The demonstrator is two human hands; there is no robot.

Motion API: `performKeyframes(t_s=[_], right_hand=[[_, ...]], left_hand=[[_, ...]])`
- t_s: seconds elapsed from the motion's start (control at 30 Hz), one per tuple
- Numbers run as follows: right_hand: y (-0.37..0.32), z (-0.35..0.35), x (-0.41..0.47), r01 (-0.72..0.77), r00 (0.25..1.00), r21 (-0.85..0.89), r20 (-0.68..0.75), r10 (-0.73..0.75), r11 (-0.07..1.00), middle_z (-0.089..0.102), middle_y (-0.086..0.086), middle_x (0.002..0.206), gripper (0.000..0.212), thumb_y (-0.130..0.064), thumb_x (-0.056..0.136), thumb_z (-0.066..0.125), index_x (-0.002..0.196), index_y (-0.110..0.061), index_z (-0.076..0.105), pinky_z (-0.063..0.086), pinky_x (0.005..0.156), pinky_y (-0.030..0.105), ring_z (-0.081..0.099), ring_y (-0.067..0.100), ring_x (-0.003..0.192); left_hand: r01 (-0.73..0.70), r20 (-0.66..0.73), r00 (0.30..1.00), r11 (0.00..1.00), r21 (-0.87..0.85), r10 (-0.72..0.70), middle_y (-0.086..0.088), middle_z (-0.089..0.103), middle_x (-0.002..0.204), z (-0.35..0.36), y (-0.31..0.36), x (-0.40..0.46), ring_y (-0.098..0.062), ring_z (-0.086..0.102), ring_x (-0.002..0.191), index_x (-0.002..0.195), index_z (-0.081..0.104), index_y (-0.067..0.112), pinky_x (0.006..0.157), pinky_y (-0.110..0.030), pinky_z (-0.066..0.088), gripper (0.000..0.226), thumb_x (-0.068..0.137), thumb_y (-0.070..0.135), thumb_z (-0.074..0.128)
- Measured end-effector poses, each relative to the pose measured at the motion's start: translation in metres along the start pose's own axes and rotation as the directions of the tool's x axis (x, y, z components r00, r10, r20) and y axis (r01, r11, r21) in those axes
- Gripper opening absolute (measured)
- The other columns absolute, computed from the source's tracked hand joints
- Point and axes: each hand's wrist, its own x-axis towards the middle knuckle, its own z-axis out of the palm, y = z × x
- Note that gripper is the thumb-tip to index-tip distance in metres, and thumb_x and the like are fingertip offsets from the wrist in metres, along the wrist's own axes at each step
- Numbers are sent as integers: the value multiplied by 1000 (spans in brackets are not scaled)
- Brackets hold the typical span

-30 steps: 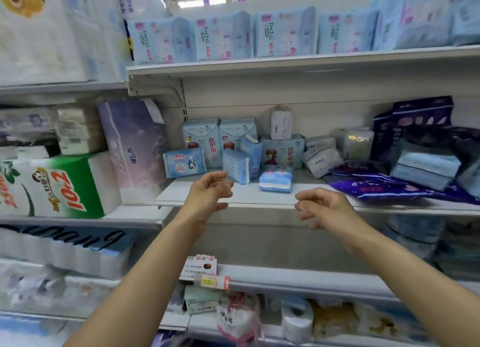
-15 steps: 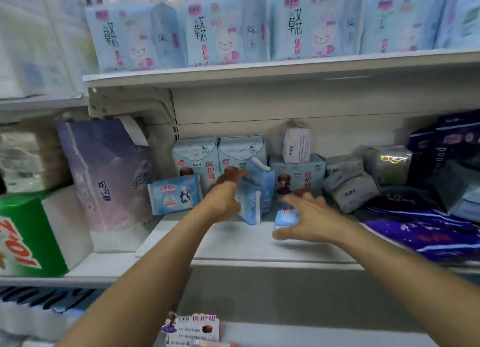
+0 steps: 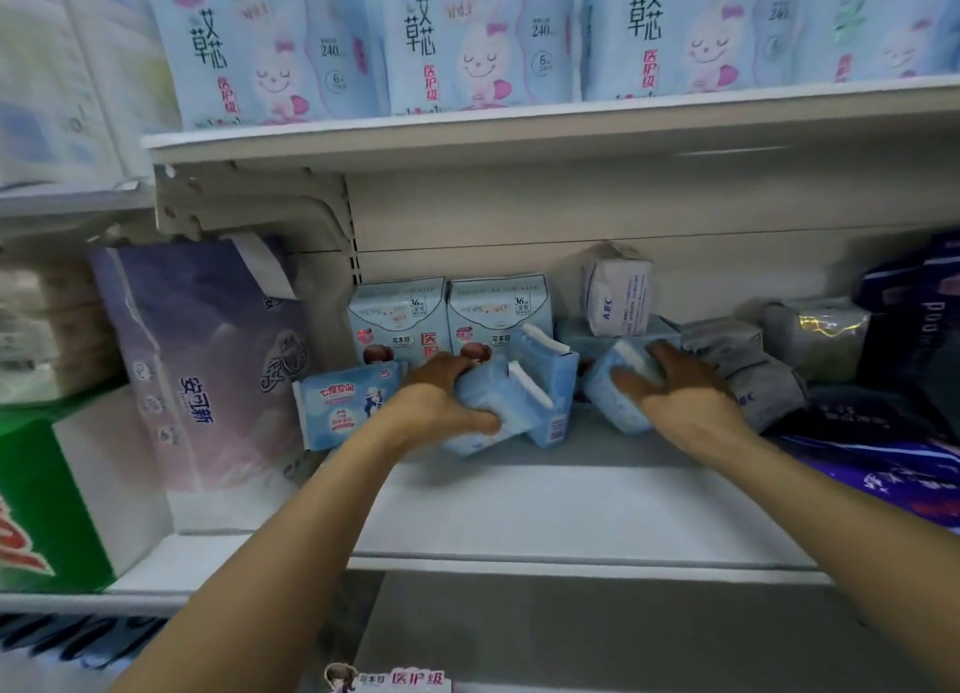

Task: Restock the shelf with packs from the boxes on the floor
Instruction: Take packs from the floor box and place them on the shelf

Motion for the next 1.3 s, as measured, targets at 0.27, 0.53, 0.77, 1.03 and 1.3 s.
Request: performKeyframes(t_s=[0.27,0.53,0.77,1.03,1.3], right_hand=[[-34,21,14,-147,989,518,89,117,843,58,7,106,33,-43,92,59,107,-14,52,58,49,32,61,16,76],[-19,29,10,-153,983,534,168,73,832,61,-3,117,74,-36,61,90,122,-26,49,59,81,43,63,16,99],[-5,-8,-14,4,995,424,89,-46,906,58,-10,117,93,-52,52,89,127,-31,38,52,87,28,59,8,100],[43,-97,-66,118,992,329,-88,-94,937,49,-17,135,73,-46,72,69,137,-49,35,42,100,36,50,12,118],[134,-217,-151,38,993,445,-118,16,895,52,-11,131,58,-48,70,66,125,-44,47,45,87,31,53,13,114]], left_hand=[[295,192,947,467,-833,-257,-8,76,96,18,13,11,-27,72,93,108,64,12,91,-43,56,32,82,27,75],[326,285,929,156,-932,-236,-14,73,96,27,18,11,-32,66,93,104,66,10,98,-46,50,29,82,28,68],[356,344,931,94,-930,-118,-14,74,86,38,52,-6,-26,70,69,93,69,8,79,-38,51,31,90,35,55],[280,276,956,-28,-960,96,-11,71,99,76,127,-38,-25,70,80,115,64,11,71,-36,59,61,62,39,78],[364,333,902,-73,-928,275,-12,69,110,145,260,-98,-24,71,84,124,60,11,64,-32,59,70,65,42,80]])
